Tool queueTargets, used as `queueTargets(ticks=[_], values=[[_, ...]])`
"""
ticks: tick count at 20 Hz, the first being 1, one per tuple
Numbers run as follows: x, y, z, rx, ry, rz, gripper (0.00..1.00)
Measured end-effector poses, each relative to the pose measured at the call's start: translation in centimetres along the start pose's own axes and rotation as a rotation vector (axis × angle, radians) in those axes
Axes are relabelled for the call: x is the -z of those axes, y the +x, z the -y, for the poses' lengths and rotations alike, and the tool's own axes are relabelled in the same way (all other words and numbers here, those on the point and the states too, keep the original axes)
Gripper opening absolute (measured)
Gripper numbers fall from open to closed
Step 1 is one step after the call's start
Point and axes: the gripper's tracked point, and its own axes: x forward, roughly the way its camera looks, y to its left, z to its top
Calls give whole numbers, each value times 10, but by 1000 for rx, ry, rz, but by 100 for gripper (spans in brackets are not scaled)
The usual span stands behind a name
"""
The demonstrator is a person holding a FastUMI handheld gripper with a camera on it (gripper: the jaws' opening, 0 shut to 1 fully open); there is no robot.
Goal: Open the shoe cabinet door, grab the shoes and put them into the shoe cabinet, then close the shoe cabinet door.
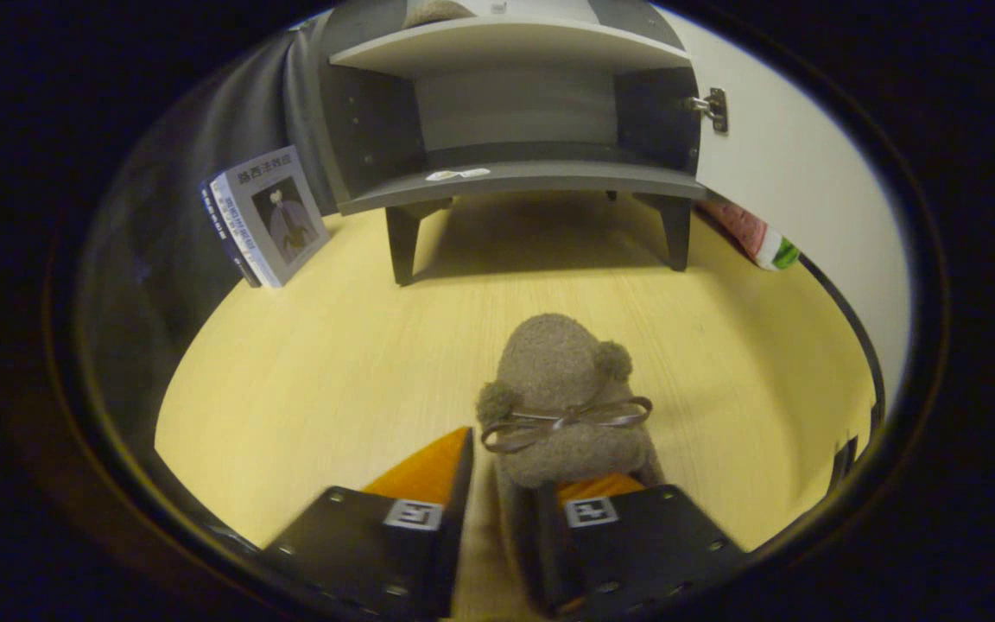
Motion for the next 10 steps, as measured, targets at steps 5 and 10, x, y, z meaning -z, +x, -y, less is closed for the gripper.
queueTargets(ticks=[5, 10], values=[[-15, -1, 1, 48, 43, 16, 12], [-73, -22, 6, 98, 57, 118, 11]])
